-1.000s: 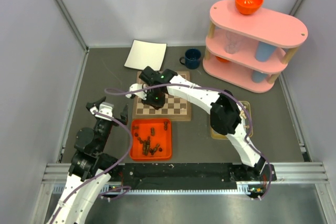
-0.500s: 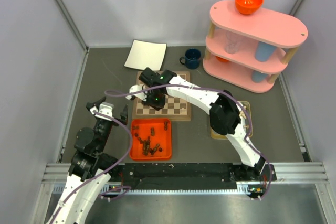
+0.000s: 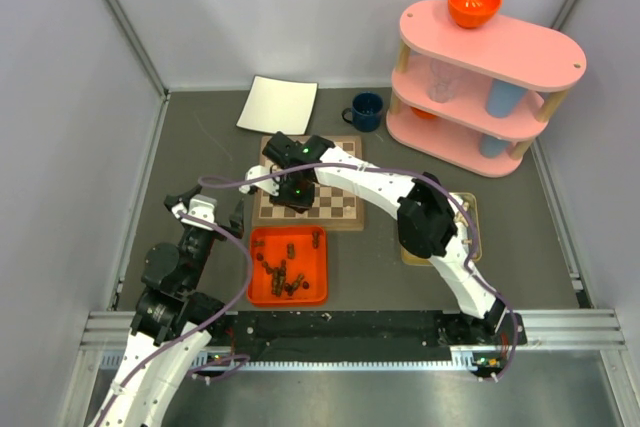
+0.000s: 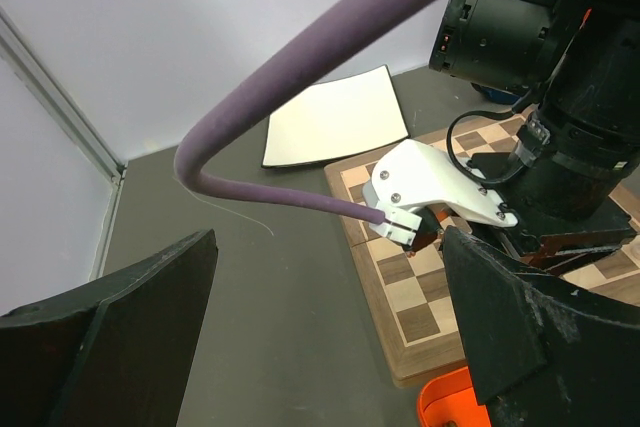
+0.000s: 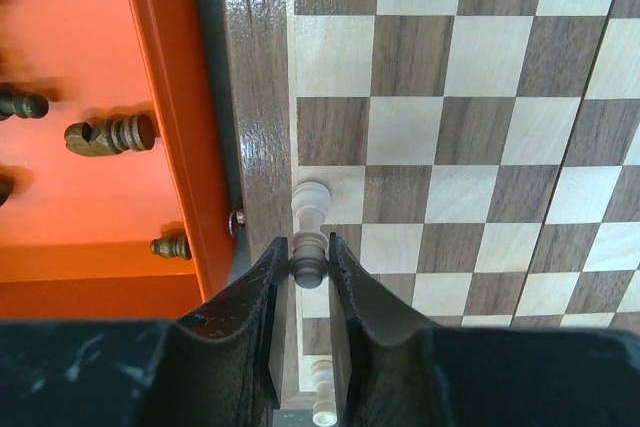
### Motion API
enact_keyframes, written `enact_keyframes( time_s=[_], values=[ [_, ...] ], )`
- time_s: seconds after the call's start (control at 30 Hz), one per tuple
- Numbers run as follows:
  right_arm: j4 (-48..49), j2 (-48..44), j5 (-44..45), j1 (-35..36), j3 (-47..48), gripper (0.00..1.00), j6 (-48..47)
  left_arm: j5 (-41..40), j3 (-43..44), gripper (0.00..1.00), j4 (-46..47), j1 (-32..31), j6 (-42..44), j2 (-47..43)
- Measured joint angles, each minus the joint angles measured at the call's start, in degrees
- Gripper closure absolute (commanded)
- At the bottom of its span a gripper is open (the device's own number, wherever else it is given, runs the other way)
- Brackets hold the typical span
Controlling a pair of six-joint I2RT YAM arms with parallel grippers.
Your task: Set up the chess pieces on the board
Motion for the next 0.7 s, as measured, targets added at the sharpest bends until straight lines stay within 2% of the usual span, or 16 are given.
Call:
enact_keyframes(
  time_s=[0.43, 0.6, 0.7],
  values=[
    [-0.4, 2.3, 0.0, 0.0, 0.5, 0.66, 0.2, 0.2, 0.0, 0.01, 0.0, 0.0, 0.0, 0.0],
    [-0.5, 2.9, 0.0, 0.0, 2.1, 0.49, 0.5, 0.3, 0.0, 0.01, 0.0, 0.0, 0.0, 0.0],
    [-0.5, 2.9, -0.2, 0.0, 5.1, 0.42, 0.9, 0.5, 0.0, 0.01, 0.0, 0.0, 0.0, -0.1]
  ],
)
